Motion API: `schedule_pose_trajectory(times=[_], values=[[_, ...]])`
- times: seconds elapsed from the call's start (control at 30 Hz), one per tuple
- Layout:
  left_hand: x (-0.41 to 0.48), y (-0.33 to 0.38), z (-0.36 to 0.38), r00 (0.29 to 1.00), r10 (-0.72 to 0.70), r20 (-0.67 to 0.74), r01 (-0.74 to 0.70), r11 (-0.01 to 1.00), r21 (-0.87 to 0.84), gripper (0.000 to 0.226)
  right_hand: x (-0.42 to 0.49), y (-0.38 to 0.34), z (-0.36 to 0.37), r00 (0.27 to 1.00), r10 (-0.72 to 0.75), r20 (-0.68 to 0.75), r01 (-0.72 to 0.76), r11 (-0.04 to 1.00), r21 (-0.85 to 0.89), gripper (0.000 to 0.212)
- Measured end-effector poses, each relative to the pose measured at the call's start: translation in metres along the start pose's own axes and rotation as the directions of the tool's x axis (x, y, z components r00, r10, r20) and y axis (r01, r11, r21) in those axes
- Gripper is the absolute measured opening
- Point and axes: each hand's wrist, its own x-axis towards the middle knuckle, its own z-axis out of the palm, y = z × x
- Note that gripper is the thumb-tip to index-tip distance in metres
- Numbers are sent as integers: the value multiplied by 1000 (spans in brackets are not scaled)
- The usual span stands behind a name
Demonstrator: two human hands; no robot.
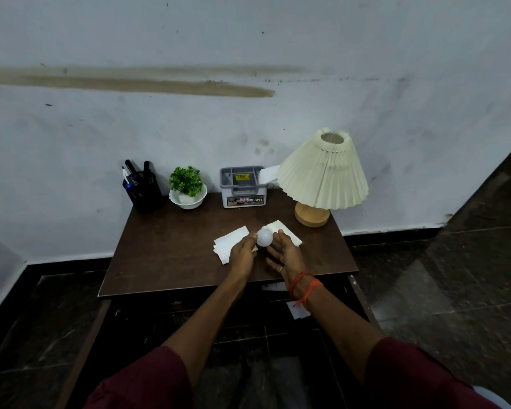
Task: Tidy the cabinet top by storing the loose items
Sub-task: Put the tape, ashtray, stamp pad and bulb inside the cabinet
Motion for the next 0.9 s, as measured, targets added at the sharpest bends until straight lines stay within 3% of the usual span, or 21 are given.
schedule_pose_trajectory(times=[0.47,0.57,0.73,0.9], values=[[-73,52,6,999,29,14,-26,984,-176,20,-79,-28,3,996,-92,-20,93,994,54,28],[-87,45,3,1000,0,-24,-4,982,-190,21,-87,-20,-4,995,-102,-18,103,994,39,21],[-108,21,-5,1000,-12,-7,10,968,-250,25,-93,1,-13,995,-98,-25,98,995,18,33],[-135,3,-13,999,-31,-34,20,963,-270,26,-105,27,-23,997,-77,-17,78,997,21,18]])
